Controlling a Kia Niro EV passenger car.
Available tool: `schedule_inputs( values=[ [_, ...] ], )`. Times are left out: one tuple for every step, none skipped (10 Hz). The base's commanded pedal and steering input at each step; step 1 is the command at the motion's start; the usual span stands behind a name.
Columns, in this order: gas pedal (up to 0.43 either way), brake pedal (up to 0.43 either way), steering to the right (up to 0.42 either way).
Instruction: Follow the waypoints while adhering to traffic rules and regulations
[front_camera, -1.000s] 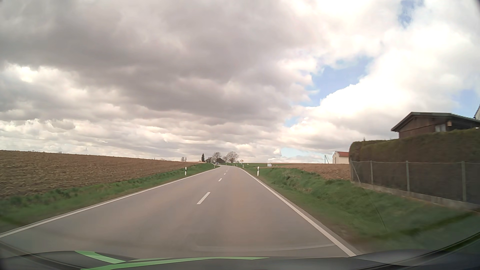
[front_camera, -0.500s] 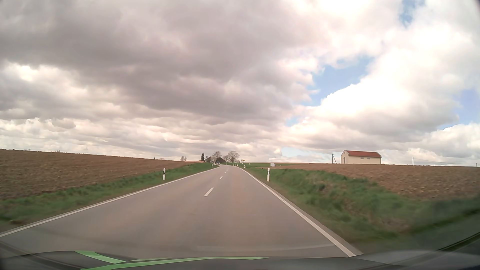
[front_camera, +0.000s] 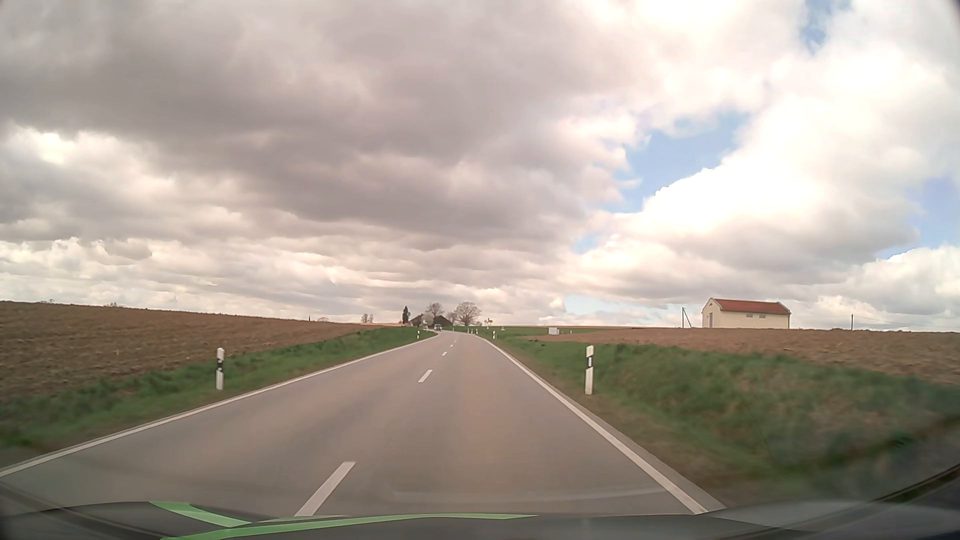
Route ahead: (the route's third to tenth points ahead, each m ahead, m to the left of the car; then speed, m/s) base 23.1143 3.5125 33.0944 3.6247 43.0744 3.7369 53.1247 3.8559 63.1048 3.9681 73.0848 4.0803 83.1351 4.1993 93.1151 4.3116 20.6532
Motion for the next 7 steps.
schedule_inputs(
  values=[
    [0.339, 0.000, -0.001],
    [0.339, 0.000, -0.001],
    [0.339, 0.000, -0.001],
    [0.339, 0.000, -0.001],
    [0.339, 0.000, -0.001],
    [0.339, 0.000, -0.001],
    [0.339, 0.000, -0.001]
  ],
)
